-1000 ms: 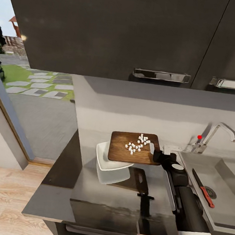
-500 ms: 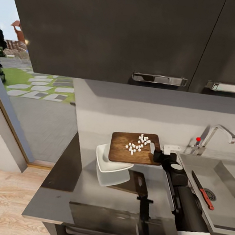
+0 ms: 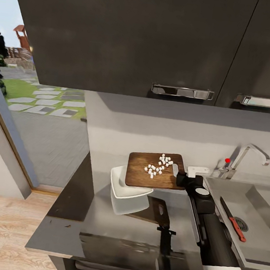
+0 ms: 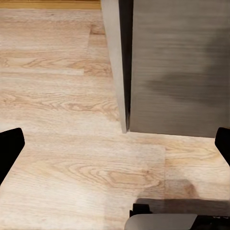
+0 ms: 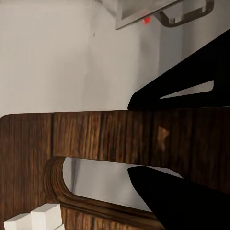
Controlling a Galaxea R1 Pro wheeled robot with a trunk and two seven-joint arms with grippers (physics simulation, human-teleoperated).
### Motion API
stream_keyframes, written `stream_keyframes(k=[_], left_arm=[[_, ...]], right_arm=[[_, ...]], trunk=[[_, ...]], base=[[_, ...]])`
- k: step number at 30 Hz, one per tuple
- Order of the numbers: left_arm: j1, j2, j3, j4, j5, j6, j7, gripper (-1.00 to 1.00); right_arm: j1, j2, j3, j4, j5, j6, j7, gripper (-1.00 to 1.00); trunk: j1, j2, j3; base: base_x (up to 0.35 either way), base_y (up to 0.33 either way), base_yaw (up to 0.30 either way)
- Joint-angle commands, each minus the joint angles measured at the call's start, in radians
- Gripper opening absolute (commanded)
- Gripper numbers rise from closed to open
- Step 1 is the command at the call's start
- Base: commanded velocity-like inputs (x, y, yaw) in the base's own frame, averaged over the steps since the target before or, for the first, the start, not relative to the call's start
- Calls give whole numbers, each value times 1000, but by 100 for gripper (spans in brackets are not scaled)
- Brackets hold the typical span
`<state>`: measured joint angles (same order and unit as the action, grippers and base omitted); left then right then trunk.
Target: In the kitchen, take the Vidalia onion out of the sink, dice it on the chopping board with the paring knife, put the diced onion into the bowl on the countertop, then place both the paring knife and the chopping board into the sink.
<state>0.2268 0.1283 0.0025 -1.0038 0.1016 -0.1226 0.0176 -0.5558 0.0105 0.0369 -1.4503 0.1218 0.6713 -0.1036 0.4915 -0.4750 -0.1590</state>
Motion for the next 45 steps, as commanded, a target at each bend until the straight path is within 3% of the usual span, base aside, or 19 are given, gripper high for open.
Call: stream_keyframes(k=[1, 18, 26, 45], left_arm=[[0, 1, -1, -1, 10, -2, 1, 100], [0, 1, -2, -1, 10, -2, 2, 100], [0, 1, -2, -1, 10, -2, 2, 100], [0, 1, -2, -1, 10, -2, 1, 100]], right_arm=[[-1, 0, 1, -1, 10, 7, 0, -100], [-1, 4, 1, 1, 10, 4, -2, -100], [-1, 6, 3, 1, 6, 4, -76, -100], [-1, 23, 3, 1, 5, 5, -85, -100]], trunk=[[1, -2, -2], [1, -2, -2], [1, -2, -2], [1, -2, -2]], base=[[0, 0, 0], [0, 0, 0], [0, 0, 0], [60, 79, 0]])
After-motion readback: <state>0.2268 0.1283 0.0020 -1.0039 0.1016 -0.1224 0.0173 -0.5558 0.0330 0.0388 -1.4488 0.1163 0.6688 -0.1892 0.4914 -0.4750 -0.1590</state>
